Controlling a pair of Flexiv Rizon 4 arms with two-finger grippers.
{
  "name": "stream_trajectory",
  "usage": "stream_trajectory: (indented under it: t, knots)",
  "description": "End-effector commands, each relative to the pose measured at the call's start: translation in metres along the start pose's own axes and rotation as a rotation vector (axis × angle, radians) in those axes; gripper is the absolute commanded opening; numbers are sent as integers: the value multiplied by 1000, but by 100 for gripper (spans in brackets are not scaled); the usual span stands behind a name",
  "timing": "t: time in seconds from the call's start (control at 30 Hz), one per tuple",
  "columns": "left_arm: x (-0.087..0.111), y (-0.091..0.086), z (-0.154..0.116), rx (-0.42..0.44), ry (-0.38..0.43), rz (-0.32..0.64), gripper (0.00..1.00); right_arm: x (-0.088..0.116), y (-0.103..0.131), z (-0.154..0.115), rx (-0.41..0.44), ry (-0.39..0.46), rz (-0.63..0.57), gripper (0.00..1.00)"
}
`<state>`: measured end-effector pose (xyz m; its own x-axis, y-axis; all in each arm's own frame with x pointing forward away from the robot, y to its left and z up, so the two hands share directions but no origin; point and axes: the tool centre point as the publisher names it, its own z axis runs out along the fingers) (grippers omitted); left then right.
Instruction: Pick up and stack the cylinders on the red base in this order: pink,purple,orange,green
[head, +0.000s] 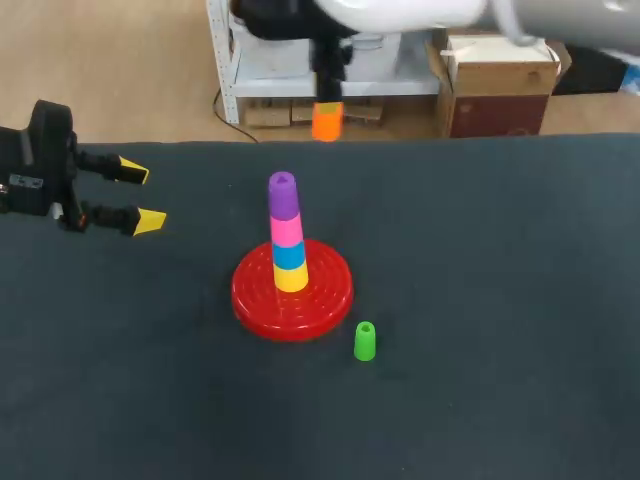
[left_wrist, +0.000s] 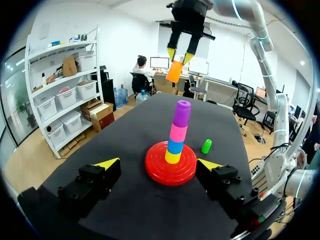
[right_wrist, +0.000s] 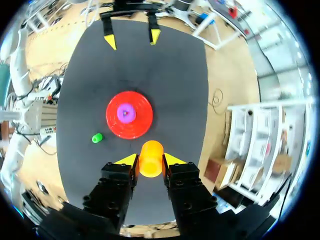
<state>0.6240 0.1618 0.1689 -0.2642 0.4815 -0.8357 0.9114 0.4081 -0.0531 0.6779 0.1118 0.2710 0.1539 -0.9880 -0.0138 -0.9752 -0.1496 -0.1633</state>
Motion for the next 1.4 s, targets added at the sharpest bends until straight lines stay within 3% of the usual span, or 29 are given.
stream_trajectory:
  t: [0.03,0.53,1.4]
  knots:
    - [2,2,1,2,-3,3,100,-38,-9,3,-84,46,-45,0]
    - [2,2,1,2,-3,3,100,-44,9,25,-134,35,-45,0]
    - [2,2,1,2,-3,3,100,-43,33,31,-196,11,-25,0]
